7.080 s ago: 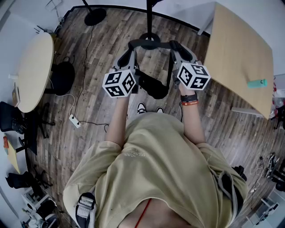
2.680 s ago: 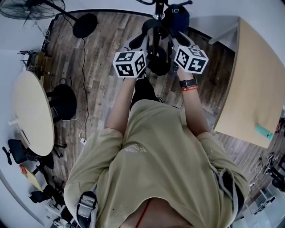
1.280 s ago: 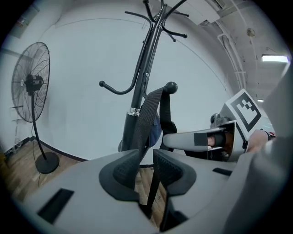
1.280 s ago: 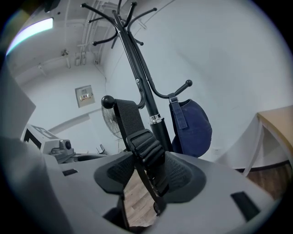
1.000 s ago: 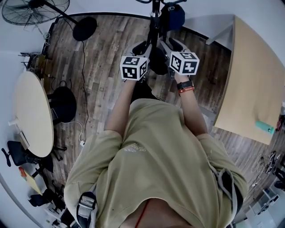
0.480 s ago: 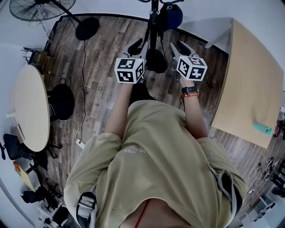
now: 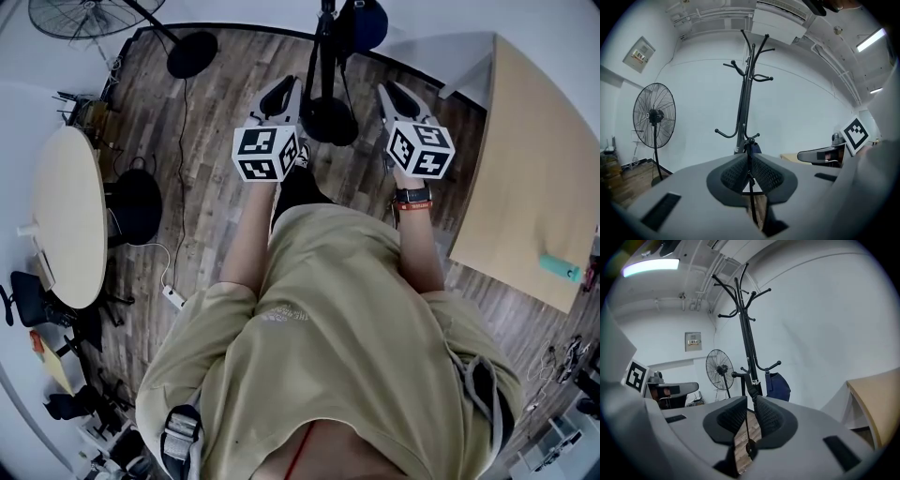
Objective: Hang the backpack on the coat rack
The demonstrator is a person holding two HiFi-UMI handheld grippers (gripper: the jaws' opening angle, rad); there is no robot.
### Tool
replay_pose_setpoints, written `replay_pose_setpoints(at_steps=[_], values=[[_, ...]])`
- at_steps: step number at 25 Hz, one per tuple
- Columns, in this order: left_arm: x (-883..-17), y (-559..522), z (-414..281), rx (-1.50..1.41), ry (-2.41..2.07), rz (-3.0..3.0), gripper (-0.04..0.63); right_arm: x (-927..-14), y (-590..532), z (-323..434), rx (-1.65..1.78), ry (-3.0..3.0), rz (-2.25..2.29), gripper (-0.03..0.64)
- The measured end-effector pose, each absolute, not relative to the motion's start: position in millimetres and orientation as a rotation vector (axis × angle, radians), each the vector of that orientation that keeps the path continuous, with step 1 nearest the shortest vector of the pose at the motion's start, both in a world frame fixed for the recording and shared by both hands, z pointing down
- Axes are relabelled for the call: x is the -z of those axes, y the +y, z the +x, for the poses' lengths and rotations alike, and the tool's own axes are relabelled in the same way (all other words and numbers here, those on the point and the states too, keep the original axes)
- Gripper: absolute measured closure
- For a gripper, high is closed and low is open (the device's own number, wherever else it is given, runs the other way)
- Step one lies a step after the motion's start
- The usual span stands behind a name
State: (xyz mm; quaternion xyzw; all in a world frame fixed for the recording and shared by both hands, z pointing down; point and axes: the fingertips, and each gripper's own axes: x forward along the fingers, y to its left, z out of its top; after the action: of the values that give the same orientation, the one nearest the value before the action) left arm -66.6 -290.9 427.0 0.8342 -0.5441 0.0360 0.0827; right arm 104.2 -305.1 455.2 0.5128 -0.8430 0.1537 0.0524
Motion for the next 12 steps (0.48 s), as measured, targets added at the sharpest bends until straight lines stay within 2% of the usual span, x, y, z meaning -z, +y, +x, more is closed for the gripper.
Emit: replay_pose_setpoints(at_steps=[12], values=[[-421, -275, -63, -0.041, -1.624, 2.495, 0.571, -444, -290, 119, -0.412, -2.575, 1.636, 0.594]])
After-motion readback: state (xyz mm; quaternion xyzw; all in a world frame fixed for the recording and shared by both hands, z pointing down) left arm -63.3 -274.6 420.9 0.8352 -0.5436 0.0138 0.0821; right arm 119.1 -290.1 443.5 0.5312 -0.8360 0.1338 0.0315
